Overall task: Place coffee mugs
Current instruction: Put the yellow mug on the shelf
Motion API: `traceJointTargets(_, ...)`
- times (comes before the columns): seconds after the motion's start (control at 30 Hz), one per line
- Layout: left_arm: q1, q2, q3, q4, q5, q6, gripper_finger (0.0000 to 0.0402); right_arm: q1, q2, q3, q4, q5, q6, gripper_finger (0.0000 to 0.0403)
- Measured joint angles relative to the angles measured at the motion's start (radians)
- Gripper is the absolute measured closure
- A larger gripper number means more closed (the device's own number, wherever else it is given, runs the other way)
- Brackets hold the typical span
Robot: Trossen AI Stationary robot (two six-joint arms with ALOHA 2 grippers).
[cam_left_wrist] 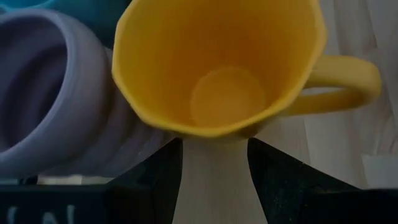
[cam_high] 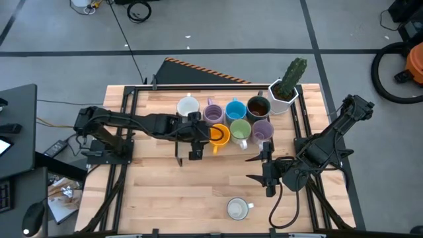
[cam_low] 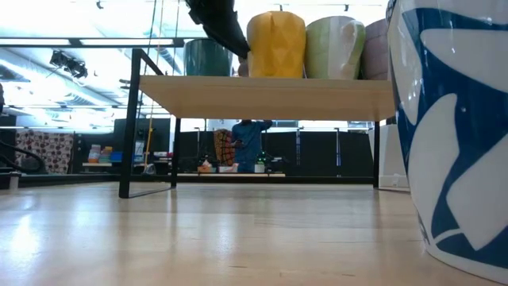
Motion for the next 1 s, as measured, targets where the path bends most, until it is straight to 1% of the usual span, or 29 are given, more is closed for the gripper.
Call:
traceJointTargets(0.23, 0.001, -0.034, -0.003, -0.044, 0.005, -0.037, 0.0214, 0.0, 0.0, 0.0, 0.0, 0.0, -0.001, 0.015)
traceJointTargets(0.33, -0.005, -0.046, -0.003, -0.073, 0.043, -0.071, 0.0214, 0.0, 0.0, 0.003, 0.003, 0.0, 0.0, 0.015)
traceJointTargets(0.4, -0.015, -0.051, -0.003, -0.119, 0.107, -0.117, 0.0214, 0.0, -0.002, 0.003, 0.006, 0.0, -0.001, 0.015)
traceJointTargets(0.53, -0.062, -0.043, -0.005, -0.186, 0.159, -0.177, 0.0214, 0.002, -0.012, 0.003, 0.008, 0.001, 0.001, 0.015)
traceJointTargets(0.6, -0.091, -0.045, -0.004, -0.193, 0.173, -0.199, 0.0214, 0.002, -0.018, 0.003, 0.005, 0.001, -0.001, 0.015)
traceJointTargets(0.7, -0.138, -0.041, -0.004, -0.187, 0.154, -0.213, 0.0214, 0.002, -0.025, 0.003, 0.006, 0.007, -0.004, 0.015)
traceJointTargets(0.83, -0.179, -0.019, -0.003, -0.17, 0.038, -0.208, 0.0214, 0.0, -0.026, 0.003, 0.008, 0.009, -0.009, 0.015)
traceJointTargets(0.93, -0.184, -0.003, -0.003, -0.12, 0.004, -0.183, 0.0214, 0.0, -0.026, 0.003, 0.009, 0.008, -0.005, 0.015)
traceJointTargets(1.0, -0.185, 0.008, -0.002, -0.046, -0.004, -0.165, 0.0214, 0.0, -0.027, 0.003, 0.013, 0.008, -0.002, 0.015)
